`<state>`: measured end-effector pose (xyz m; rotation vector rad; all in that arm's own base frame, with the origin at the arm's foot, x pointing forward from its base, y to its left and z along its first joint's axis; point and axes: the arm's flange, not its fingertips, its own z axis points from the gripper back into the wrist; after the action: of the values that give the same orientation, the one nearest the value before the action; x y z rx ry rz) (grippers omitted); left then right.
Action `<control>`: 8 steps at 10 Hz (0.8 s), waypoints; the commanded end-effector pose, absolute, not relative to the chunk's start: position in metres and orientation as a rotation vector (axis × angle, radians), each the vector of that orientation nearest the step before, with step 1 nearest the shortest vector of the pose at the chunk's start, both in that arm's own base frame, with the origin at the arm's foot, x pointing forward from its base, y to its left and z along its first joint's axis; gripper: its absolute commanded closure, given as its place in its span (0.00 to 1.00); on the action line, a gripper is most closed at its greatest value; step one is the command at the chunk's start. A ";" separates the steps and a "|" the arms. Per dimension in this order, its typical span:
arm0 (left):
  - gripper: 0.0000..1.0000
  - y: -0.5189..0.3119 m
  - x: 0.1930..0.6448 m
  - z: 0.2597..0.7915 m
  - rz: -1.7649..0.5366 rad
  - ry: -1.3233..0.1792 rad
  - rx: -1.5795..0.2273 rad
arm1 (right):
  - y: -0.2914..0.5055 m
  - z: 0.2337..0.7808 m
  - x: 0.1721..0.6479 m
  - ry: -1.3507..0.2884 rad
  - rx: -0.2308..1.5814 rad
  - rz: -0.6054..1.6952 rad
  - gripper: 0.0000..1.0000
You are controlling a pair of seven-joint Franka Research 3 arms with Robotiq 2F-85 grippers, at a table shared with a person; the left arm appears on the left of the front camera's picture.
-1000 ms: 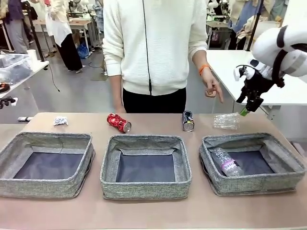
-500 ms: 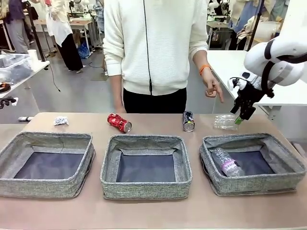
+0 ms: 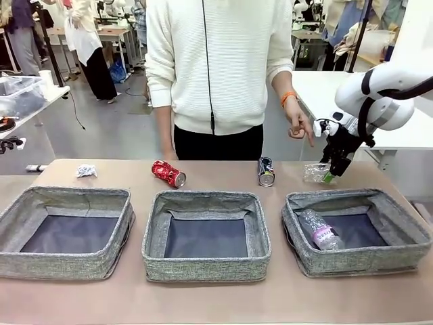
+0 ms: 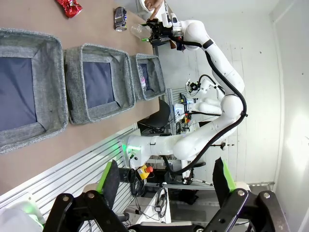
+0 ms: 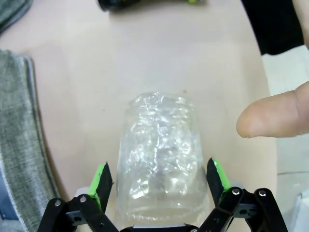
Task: Sort the waste into the appropriate baskets.
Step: Pick up the waste item pointed out by the person.
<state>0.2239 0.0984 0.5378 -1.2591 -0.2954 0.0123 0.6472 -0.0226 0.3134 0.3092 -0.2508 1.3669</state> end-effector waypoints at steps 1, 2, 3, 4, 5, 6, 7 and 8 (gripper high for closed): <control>0.00 0.098 0.224 0.540 -0.008 -0.311 -1.274 | -0.020 0.315 0.654 -0.245 0.327 1.340 0.00; 0.00 0.098 0.224 0.540 -0.008 -0.311 -1.274 | -0.019 0.314 0.654 -0.233 0.321 1.336 0.00; 0.00 0.098 0.224 0.540 -0.008 -0.311 -1.274 | -0.019 0.314 0.654 -0.231 0.322 1.337 0.00; 0.00 0.098 0.224 0.540 -0.008 -0.311 -1.274 | -0.019 0.314 0.654 -0.228 0.327 1.336 0.00; 0.00 0.098 0.224 0.540 -0.008 -0.311 -1.274 | -0.019 0.315 0.654 -0.213 0.344 1.328 0.00; 0.00 0.098 0.224 0.540 -0.008 -0.311 -1.274 | -0.019 0.315 0.654 -0.206 0.350 1.325 0.54; 0.00 0.098 0.224 0.540 -0.008 -0.311 -1.274 | -0.019 0.315 0.654 -0.207 0.355 1.324 0.58; 0.00 0.098 0.224 0.540 -0.008 -0.311 -1.274 | -0.020 0.315 0.654 -0.211 0.356 1.317 1.00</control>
<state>0.2239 0.0984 0.5378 -1.2591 -0.2954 0.0123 0.6472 -0.0199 0.3124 0.3442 -0.2223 1.3391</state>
